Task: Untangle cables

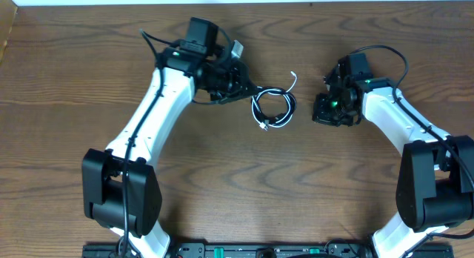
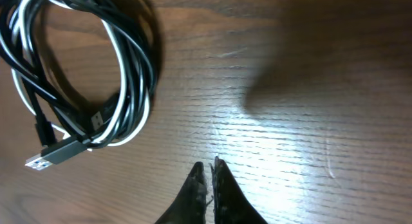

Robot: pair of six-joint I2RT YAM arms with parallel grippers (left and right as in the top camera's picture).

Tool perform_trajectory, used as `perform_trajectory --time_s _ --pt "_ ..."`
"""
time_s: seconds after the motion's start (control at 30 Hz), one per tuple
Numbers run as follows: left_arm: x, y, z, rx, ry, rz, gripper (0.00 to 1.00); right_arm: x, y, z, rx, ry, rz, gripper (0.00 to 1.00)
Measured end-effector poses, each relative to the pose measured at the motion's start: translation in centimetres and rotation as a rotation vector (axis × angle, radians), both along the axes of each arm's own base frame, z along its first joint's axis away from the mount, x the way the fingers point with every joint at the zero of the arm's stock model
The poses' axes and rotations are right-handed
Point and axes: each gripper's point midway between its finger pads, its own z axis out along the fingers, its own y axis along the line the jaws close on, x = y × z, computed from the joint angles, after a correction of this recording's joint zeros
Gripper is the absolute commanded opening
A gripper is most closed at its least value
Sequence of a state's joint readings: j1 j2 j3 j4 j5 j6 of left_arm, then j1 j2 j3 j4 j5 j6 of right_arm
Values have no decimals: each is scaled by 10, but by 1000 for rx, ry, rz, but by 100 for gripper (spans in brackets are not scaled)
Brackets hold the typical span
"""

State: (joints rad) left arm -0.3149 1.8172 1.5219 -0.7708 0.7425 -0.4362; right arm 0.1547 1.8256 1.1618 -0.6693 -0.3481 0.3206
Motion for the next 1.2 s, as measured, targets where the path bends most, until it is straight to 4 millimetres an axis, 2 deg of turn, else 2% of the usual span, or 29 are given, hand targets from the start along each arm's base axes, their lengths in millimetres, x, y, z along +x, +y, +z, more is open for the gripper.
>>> perform_trajectory --time_s 0.07,0.2,0.3,0.4,0.53,0.7,0.87,1.03,1.2 --pt "-3 -3 -9 65 -18 -9 39 0 1 0 6 -4 15 27" --pt "-6 -10 -30 191 -35 -6 44 -3 2 0 11 7 21 31" --pt "0 -9 -51 278 -28 37 44 -6 2 0 11 17 21 31" --pt "16 -7 -77 348 -27 111 43 -7 2 0 11 22 21 31" --pt "31 -9 -107 381 -16 170 34 -7 2 0 11 24 21 32" --pt "30 -11 -142 421 36 187 33 -8 2 -1 10 30 21 35" --pt "28 -9 -155 443 61 195 27 -10 1 -1 9 36 21 36" --pt "27 -8 -163 455 75 194 8 -10 1 -1 8 37 21 37" --pt "27 -8 -163 467 71 199 7 -10 1 -1 8 37 21 40"
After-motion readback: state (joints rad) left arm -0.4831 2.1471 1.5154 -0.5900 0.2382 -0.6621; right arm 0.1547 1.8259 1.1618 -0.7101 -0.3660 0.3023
